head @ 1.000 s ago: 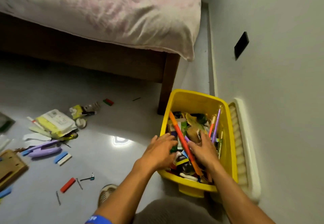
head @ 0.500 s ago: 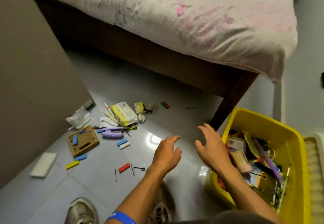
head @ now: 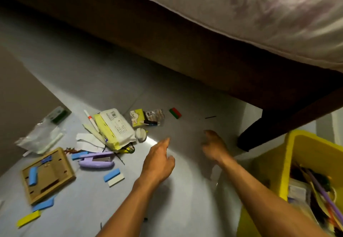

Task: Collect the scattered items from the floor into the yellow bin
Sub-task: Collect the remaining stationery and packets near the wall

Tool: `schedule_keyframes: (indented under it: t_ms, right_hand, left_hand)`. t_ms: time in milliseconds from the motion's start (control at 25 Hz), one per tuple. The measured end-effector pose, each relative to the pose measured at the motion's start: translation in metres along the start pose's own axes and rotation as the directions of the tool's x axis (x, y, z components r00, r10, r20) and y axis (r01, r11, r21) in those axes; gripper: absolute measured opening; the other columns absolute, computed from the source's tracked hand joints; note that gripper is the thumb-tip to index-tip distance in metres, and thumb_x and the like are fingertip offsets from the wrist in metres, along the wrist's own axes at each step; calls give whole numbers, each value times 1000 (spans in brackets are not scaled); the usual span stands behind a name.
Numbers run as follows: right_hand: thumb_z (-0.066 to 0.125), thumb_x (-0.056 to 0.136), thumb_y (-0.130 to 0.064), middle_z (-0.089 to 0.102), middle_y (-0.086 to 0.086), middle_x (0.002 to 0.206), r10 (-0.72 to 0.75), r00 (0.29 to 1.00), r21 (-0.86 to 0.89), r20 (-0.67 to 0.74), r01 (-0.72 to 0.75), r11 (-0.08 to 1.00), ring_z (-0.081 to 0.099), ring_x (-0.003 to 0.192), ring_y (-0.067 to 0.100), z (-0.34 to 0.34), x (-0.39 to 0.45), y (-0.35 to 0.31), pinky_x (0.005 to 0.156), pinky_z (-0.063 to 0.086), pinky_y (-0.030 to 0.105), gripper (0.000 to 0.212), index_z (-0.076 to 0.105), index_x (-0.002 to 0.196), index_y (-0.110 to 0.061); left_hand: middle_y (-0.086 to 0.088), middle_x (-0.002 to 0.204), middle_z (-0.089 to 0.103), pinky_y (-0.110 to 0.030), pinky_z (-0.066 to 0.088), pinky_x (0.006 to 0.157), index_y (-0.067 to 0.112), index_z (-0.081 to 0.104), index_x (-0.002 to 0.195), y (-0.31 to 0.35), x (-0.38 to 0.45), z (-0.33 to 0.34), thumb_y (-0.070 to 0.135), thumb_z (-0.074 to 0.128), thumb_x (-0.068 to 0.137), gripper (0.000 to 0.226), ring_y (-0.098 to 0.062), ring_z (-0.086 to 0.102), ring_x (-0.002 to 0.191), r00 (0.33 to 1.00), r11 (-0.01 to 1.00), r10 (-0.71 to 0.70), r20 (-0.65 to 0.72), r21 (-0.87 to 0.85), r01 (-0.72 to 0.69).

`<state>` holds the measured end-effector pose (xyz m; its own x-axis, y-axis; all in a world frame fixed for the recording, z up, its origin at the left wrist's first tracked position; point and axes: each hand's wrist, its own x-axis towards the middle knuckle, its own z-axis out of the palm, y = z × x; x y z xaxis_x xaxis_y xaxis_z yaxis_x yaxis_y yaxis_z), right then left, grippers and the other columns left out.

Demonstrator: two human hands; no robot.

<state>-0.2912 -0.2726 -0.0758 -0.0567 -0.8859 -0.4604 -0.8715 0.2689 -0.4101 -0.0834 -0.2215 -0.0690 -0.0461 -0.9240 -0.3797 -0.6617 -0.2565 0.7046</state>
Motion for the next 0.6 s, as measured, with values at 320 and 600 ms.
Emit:
schedule_keyframes:
  t_ms: [320, 600]
  right_hand:
    - [41, 97, -14, 47, 18, 141, 34, 983, -373, -179, -100, 922, 46, 124, 39, 3, 99, 23, 103, 41, 47, 50, 35, 146, -7]
    - [39, 99, -20, 57, 15, 127, 14, 978, -396, -207, -97, 913, 53, 115, 32, 49, 76, -2, 95, 42, 39, 34, 52, 127, -5]
  left_hand:
    - [4, 153, 38, -30, 30, 111, 28, 36, 149, -27, 55, 8, 17, 57, 91, 63, -18, 36, 139, 999, 999, -24, 29, 33, 23]
    - [5, 147, 45, -26, 33, 108, 29, 45, 142, -37, 30, 5, 17, 56, 93, 52, -15, 42, 134, 994, 994, -109, -16, -33, 108]
